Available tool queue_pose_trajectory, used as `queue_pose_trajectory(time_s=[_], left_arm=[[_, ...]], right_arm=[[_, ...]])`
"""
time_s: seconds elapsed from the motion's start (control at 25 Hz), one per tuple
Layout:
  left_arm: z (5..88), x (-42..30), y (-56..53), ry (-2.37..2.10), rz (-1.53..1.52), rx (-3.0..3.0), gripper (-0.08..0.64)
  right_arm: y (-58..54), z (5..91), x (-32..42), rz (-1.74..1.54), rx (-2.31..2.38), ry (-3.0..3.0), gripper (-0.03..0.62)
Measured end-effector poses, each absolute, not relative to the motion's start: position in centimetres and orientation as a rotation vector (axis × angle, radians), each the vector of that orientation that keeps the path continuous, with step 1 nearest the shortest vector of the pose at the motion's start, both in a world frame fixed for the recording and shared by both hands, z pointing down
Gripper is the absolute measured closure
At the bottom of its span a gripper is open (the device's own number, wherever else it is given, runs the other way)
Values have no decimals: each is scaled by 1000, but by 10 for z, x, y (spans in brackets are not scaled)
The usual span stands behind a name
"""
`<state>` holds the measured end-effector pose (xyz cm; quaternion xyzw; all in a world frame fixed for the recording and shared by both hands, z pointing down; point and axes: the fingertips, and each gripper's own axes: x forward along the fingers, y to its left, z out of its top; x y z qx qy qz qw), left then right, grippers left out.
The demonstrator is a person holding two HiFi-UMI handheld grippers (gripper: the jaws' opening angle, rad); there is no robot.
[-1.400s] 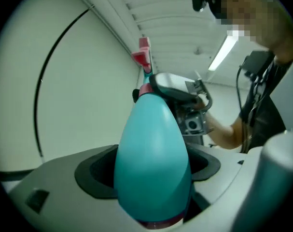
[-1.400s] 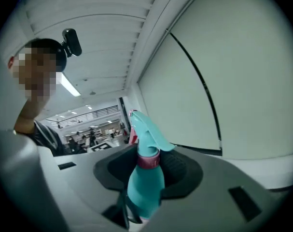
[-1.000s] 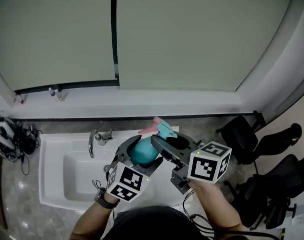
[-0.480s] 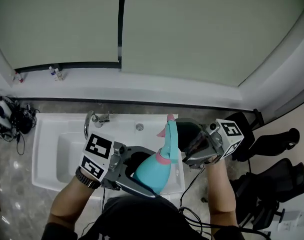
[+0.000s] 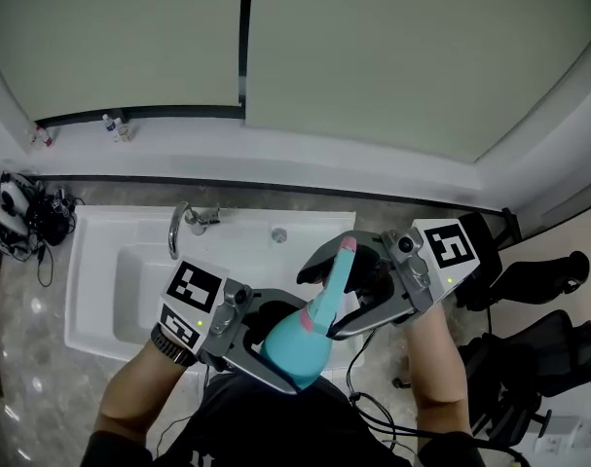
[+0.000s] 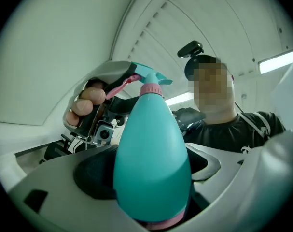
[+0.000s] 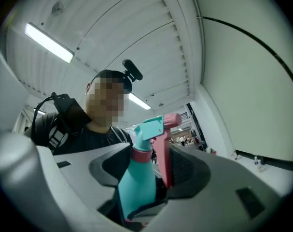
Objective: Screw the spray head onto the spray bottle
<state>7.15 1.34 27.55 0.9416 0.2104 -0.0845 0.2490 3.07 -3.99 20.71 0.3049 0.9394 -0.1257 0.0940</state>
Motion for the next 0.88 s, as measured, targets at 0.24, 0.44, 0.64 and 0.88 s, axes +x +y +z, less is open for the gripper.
queue_pose_trajectory(time_s=[0.24,0.44,0.64,0.88], left_arm=[[274,68,19,630,-248,2548,156],[277,73,30,717,-223,2509,156],[285,67,13,568,-197,2576,156],[299,65,0,345,-64,2691,156]], right_arm=[[-37,206,36,-359,820,2822,388],[-25,202,35,-327,981,2786,387],[-23,203,21,-319,924,2911,431],[-31,213,17,-303,744,3027,439]])
